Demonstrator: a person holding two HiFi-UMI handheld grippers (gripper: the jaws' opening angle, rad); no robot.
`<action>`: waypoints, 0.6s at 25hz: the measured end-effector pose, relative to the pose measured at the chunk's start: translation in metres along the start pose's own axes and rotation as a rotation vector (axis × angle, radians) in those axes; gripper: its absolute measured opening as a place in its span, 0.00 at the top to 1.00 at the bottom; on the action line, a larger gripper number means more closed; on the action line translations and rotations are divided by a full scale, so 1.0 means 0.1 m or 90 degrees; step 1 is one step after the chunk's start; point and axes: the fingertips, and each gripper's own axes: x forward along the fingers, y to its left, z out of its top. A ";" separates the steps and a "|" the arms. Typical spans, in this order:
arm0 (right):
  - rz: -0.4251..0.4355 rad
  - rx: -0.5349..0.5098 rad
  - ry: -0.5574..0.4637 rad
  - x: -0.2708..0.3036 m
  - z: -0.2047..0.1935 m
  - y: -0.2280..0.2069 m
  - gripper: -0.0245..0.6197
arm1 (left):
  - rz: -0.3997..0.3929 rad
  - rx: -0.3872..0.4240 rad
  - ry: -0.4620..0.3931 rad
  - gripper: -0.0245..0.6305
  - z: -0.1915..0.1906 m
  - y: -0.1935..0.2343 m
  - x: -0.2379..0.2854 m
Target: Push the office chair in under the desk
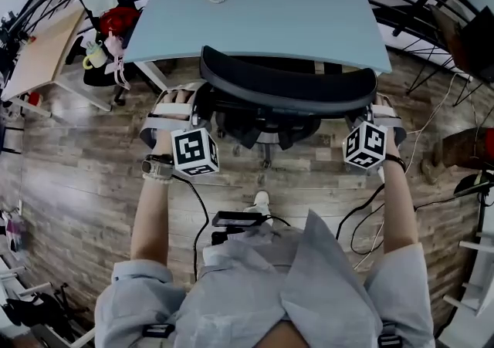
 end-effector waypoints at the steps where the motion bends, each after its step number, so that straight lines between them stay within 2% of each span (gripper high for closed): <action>1: -0.001 0.000 0.000 0.05 0.01 -0.04 0.69 | 0.001 0.001 0.000 0.70 -0.02 0.04 0.05; 15: -0.007 0.002 -0.003 0.56 0.04 -0.40 0.68 | 0.004 0.001 0.001 0.70 -0.17 0.36 0.57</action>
